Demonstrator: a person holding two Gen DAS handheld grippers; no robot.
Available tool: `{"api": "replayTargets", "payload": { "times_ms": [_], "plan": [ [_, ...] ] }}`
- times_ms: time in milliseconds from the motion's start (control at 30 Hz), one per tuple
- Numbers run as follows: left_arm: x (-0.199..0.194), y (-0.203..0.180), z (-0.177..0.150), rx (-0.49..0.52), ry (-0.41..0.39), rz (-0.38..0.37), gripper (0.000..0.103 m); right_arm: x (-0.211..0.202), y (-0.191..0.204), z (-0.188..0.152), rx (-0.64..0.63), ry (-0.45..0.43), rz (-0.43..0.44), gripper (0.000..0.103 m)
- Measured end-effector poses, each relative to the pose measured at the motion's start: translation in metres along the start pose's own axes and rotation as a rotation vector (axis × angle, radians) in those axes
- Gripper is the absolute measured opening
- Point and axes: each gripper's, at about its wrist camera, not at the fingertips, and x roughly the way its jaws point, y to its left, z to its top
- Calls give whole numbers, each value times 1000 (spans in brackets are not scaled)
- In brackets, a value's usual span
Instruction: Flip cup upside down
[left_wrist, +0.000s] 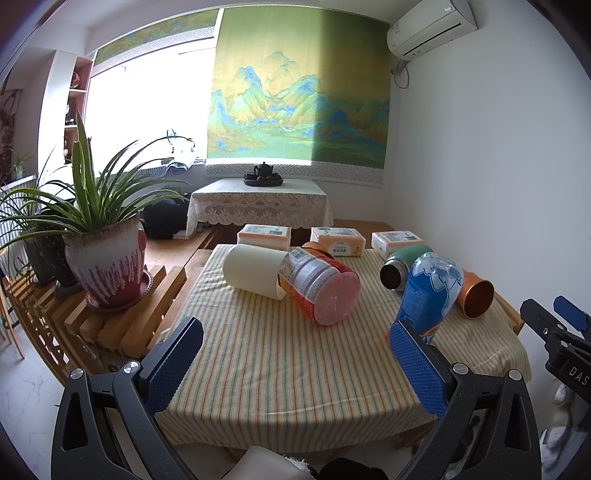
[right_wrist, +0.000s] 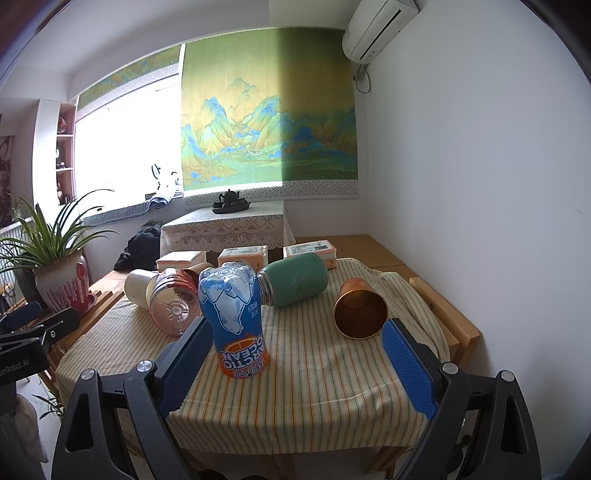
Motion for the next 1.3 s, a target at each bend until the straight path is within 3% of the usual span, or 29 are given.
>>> {"api": "replayTargets", "payload": {
  "times_ms": [1300],
  "plan": [
    [13, 2, -1, 3, 23, -3, 102, 12, 4, -4, 0, 29, 0, 91]
  ]
}}
